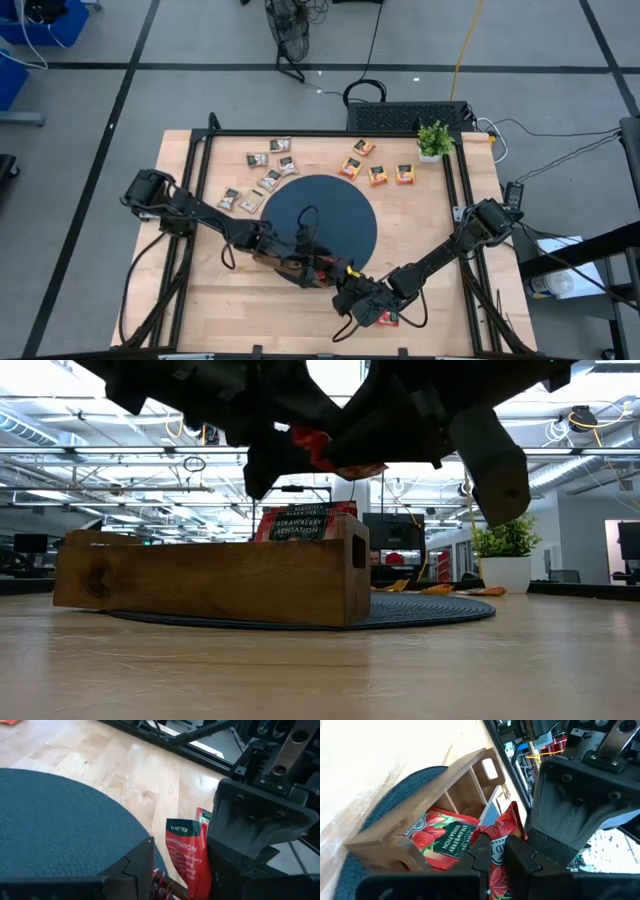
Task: Pick & Place Tea
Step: Put the red tea bag into the right section of the wooden organizer
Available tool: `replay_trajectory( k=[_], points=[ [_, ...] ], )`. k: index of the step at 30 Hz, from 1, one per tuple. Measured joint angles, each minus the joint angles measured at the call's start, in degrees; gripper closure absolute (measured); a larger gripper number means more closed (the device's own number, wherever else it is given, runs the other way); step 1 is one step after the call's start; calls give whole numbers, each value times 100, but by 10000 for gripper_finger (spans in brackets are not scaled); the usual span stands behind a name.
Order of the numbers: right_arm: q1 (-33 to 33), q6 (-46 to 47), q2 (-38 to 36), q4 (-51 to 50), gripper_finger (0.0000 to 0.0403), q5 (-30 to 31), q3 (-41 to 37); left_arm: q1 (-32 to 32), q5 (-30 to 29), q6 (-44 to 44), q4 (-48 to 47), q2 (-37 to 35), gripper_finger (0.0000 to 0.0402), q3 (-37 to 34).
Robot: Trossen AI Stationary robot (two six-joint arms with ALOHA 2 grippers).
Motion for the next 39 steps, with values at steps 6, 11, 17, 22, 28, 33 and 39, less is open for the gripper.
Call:
replay_trajectory(
  k=[6,11,17,22,28,33,39],
  points=[
    [-11,-20,-7,23,381,24,9,0,116,160,-53,-325,241,-2],
    [-4,-19,-7,20,381,22,9,30,110,255,-338,-604,241,-2],
    [-7,-13,-7,13,380,24,9,-19,90,184,-603,-623,241,-2],
    [-11,-11,-7,13,380,20,9,-125,49,233,-969,-621,241,-2],
    [-28,-6,-7,13,380,7,9,-322,-479,501,-1060,-621,241,-2],
    [-28,-6,-7,48,380,3,9,-280,-688,495,-1055,-621,241,-2],
    [-37,-4,-7,48,380,7,9,-192,-684,472,-992,-621,241,-2]
  ],
)
